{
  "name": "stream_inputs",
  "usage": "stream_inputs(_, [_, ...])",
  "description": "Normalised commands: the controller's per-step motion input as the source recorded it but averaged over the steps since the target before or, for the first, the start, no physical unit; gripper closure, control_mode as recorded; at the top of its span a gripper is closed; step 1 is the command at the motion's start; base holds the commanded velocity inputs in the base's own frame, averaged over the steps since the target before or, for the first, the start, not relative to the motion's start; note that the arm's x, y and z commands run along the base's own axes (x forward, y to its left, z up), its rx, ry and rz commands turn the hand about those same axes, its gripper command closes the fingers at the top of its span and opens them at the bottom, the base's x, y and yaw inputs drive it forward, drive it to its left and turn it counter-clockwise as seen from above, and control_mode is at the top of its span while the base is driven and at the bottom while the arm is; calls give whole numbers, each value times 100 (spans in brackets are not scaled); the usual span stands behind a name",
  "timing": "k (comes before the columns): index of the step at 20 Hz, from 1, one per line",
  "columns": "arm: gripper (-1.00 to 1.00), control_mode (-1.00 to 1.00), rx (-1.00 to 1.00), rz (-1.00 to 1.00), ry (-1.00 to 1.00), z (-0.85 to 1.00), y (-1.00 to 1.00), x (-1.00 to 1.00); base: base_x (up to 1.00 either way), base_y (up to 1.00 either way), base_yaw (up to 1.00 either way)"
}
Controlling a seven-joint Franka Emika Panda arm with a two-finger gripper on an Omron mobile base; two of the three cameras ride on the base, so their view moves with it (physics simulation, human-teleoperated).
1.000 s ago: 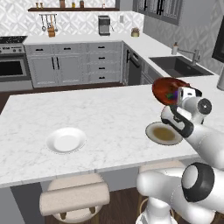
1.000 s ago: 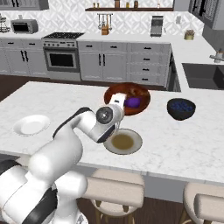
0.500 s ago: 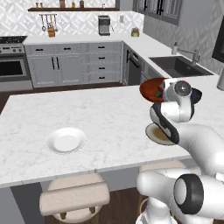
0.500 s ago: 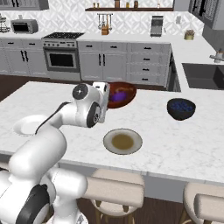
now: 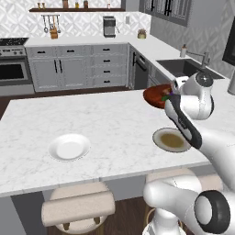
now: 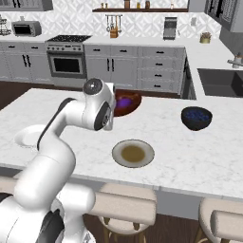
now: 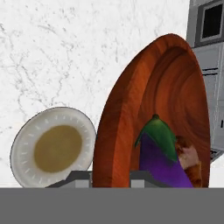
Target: Pick the chicken drumstick and eggplant from their plates and place them in the bowl. Then put the bowl in the fridge.
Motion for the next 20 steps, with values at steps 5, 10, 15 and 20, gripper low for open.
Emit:
stream_inputs(5, [100,-100,0,0,0,0,22,-60,0,0,0])
stream_inputs(10, [100,-100,3,0,-3,-1,13,-57,0,0,0])
stream_inputs(15, [100,-100,0,-3,-16,-2,24,-61,0,0,0])
stream_inputs(20, [100,-100,1,-6,-10,0,13,-30,0,0,0])
